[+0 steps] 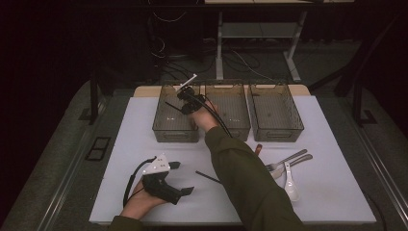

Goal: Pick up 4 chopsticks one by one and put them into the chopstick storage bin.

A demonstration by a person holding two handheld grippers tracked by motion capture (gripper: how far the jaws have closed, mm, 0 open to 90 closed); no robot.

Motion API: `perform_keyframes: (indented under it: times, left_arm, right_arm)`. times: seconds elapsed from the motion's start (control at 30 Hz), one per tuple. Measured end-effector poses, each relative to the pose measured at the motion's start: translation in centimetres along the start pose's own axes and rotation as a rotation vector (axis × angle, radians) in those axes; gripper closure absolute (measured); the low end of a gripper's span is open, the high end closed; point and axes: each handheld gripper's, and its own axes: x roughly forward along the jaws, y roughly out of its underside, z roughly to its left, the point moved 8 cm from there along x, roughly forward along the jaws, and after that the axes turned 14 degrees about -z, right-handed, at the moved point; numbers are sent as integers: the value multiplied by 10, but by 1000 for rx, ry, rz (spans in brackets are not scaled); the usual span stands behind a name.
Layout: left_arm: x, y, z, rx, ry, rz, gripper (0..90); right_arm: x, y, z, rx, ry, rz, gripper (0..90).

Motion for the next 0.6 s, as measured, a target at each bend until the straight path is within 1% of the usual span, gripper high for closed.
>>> perform_keyframes:
  times: [0.03, 0.07, 0.13, 0.23, 0.37, 0.43, 0.5, 0.6]
  left_arm:
    - [0, 0, 0, 1, 1, 0, 0]
    - [0, 0, 0, 0, 1, -1, 0]
    - [-1, 0, 0, -3, -1, -3, 0]
    - [-1, -1, 0, -2, -1, -3, 0]
    - [0, 0, 0, 2, -1, -1, 0]
    - [-1, 0, 1, 4, -1, 0, 0]
    - [-1, 0, 1, 1, -2, 1, 0]
    - [0, 0, 1, 7, 0, 2, 0]
  right_arm:
    - [0, -1, 0, -3, 4, -7, 832]
    - [0, -3, 1, -6, 8, -18, 782]
    - [-1, -5, 2, 2, -2, -34, 739]
    - [-5, -8, 3, -6, -10, -45, 693]
    - [-12, -12, 2, -7, -25, -59, 604]
    - [-15, -13, 3, 3, -44, -63, 561]
    - [-19, -14, 4, 0, -60, -72, 534]
    - [-27, -16, 6, -5, -79, -102, 514]
